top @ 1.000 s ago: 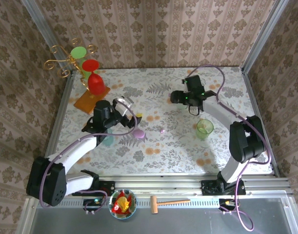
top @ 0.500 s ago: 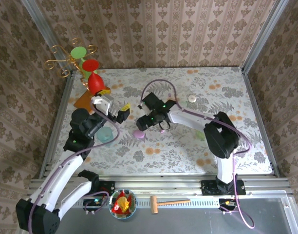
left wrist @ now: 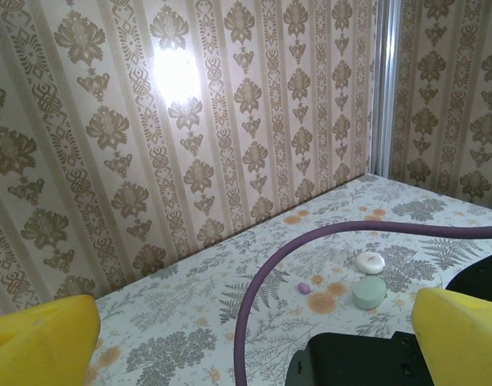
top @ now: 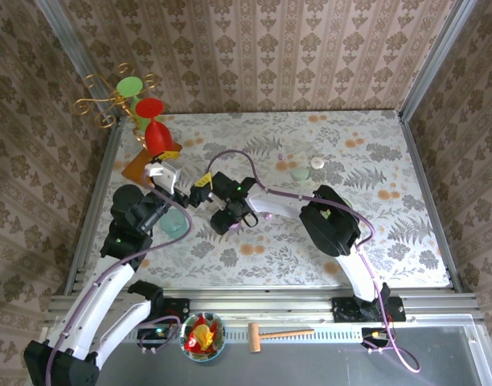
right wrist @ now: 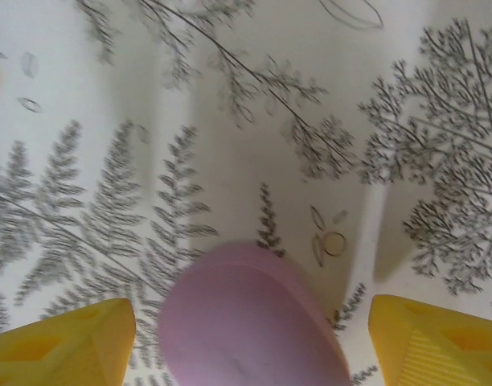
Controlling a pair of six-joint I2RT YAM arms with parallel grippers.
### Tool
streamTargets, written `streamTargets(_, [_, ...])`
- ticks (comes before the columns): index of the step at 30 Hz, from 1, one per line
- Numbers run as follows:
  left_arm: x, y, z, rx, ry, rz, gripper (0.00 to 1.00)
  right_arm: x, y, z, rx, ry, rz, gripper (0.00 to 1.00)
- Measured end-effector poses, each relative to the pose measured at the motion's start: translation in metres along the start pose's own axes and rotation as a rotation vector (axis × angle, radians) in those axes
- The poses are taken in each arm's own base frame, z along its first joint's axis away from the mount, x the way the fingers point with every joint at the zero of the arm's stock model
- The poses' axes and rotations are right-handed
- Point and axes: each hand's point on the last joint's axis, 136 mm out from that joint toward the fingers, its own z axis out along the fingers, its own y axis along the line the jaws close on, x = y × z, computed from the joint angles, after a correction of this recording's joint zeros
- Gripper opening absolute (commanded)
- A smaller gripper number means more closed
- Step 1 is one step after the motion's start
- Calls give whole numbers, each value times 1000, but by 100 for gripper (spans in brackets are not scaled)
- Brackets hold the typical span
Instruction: Insert the wireless bluetooth earbuds into the charging case
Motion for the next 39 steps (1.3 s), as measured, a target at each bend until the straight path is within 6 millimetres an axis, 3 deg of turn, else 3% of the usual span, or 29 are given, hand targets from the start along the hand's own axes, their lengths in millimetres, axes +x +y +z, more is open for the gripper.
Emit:
streamTargets(6, [1,1,0,-3,1,-1,100,0,-26,-1,78,3,85,69])
streamTargets(16, [18,1,9,1,41,-13,100,15,-99,-5,157,36,429,67])
streamTargets(22, [23,3,14,2,52,-17,100,21,-96,-9,140,44,508,52])
streamTargets(29, [29,3,18,2,52,-20,100,27,-93,-9,138,52,559,55])
streamTargets(35, [43,3,23,6,74,-30,100,28,-93,-10,139,53,569,37])
streamTargets(39, [47,3,25,9,79,-32,100,33,-93,-12,141,58,582,35])
